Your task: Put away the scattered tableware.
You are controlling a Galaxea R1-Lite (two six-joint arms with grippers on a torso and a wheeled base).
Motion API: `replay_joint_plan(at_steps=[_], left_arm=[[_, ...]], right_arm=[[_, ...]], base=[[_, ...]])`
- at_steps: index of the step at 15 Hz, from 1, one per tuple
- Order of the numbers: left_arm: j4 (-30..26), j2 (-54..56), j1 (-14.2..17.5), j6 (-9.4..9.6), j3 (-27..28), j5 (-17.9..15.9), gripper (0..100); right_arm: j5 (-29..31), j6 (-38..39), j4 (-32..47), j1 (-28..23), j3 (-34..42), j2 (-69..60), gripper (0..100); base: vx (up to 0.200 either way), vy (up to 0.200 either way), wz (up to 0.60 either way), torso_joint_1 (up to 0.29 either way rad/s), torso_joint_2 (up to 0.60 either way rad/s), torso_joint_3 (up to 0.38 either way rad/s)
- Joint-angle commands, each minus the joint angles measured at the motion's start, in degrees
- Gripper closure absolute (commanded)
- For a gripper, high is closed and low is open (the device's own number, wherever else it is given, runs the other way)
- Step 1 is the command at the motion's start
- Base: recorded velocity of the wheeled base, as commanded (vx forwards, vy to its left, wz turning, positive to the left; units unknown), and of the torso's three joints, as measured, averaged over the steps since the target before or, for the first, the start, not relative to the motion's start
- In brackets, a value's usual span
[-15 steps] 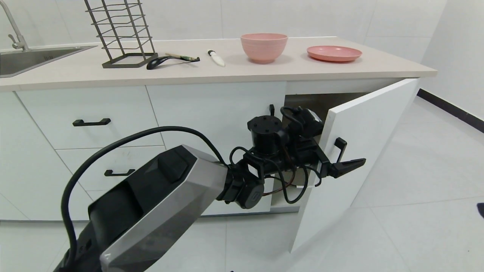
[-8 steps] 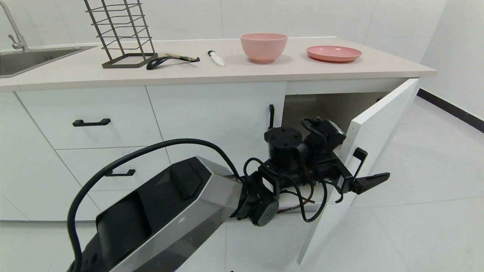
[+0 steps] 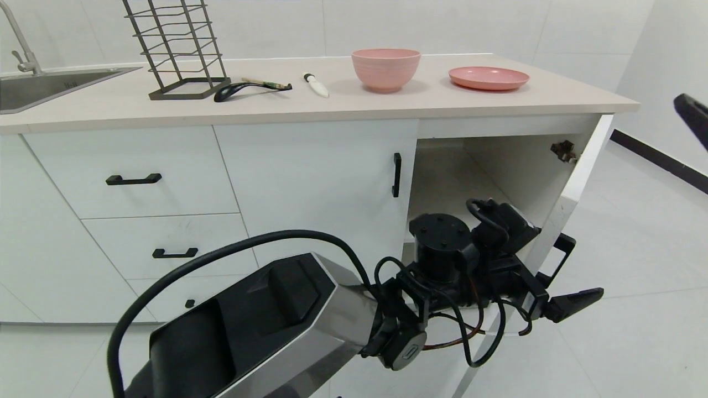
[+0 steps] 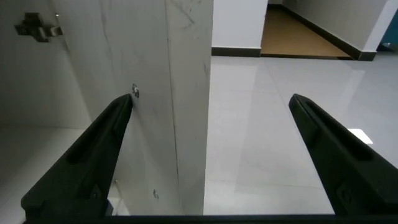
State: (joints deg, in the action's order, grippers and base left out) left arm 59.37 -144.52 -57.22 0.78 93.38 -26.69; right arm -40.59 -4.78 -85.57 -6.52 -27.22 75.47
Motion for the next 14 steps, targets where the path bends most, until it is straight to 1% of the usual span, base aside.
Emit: replay_joint_plan(at_steps=[1,5,7,8,10,11,12,14], left_arm=[[0.05,-0.15,-1.22,0.01,-0.22,0.05,0],[0.40,-1.12,-4.04,-0.34,0.14,2.08,0],[1.01,-1.91,-4.65,-1.13,0.31,2.43,0],[0.92,-2.35,-5.09,-1.40,0.75,2.43,0],[0.84,-3.05,-5.53,-1.40,1.89,2.43,0],[0.49,-3.22,-6.15,-1.57,2.95,2.52,0],[0.40,-3.66,-6.50,-2.36,4.09,2.52,0],[-0.04,-4.81,-7.38,-3.15,6.20,3.13,0]], right_arm=[[0.08,0.30,-0.39,-0.16,0.24,2.22,0],[0.43,0.56,-0.04,-2.27,0.77,-3.14,0],[1.04,0.47,0.05,-6.66,-0.11,-5.51,0],[1.04,0.47,0.14,-7.72,-0.20,-6.83,0],[0.96,0.47,1.54,-7.89,-0.29,-9.64,0],[0.96,0.47,4.35,-7.89,-0.82,-12.28,0],[0.96,0.38,5.76,-7.89,-0.99,-13.95,0],[0.96,0.38,6.73,-7.89,-1.61,-15.71,0]], base=[[0.000,0.000,0.00,0.000,0.00,0.000],[0.000,0.000,0.00,0.000,0.00,0.000],[0.000,0.000,0.00,0.000,0.00,0.000],[0.000,0.000,0.00,0.000,0.00,0.000],[0.000,0.000,0.00,0.000,0.00,0.000],[0.000,0.000,0.00,0.000,0.00,0.000],[0.000,0.000,0.00,0.000,0.00,0.000],[0.000,0.000,0.00,0.000,0.00,0.000]])
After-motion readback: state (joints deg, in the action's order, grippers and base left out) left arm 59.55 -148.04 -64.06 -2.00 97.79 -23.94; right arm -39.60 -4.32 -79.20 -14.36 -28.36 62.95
